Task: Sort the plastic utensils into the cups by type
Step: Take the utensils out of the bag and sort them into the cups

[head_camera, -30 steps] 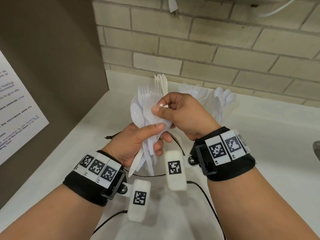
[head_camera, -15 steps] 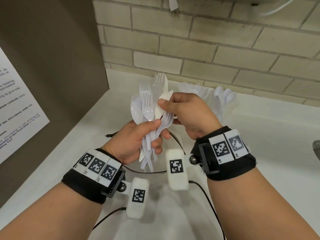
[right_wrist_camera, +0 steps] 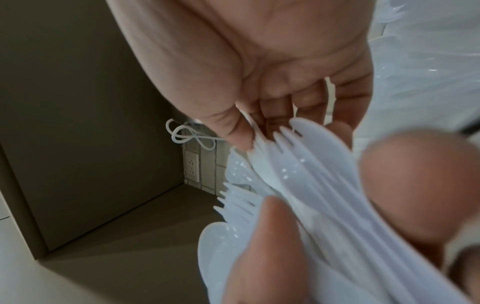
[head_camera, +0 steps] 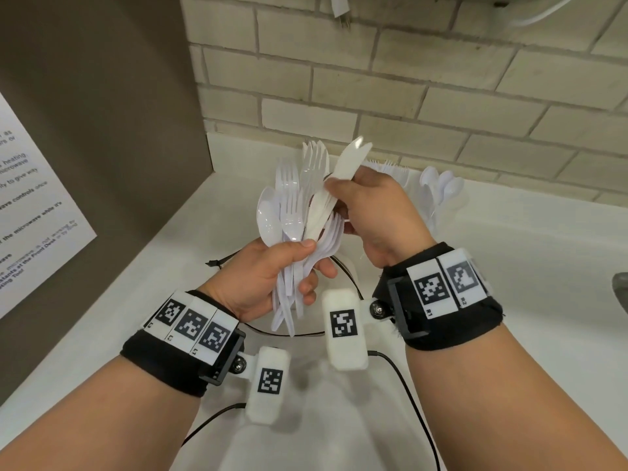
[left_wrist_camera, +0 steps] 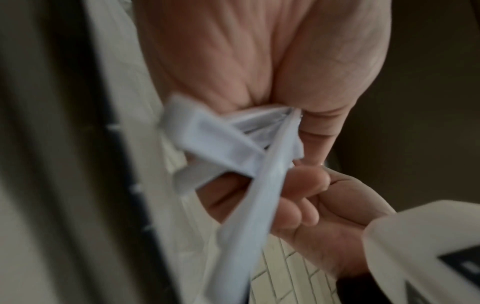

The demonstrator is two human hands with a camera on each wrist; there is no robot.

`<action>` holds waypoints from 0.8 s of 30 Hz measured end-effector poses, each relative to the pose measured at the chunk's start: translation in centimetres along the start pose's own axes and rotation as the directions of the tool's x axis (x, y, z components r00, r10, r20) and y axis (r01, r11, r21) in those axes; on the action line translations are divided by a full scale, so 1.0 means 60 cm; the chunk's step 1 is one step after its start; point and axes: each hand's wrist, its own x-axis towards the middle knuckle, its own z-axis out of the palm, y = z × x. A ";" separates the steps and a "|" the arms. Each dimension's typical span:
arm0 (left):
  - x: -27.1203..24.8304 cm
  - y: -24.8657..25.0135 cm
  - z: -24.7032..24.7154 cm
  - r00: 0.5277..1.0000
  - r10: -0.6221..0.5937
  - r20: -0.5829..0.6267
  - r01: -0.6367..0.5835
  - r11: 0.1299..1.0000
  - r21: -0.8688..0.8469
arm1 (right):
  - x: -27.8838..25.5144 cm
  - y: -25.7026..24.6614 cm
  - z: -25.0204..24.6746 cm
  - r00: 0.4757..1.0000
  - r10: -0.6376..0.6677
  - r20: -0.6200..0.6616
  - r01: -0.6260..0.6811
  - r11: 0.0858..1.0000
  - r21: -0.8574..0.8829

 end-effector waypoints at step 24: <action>0.002 -0.011 -0.034 0.996 -0.082 -0.025 0.080 0.994 -0.074 | 0.039 -0.050 -0.053 0.960 -0.177 -0.216 0.243 0.909 0.338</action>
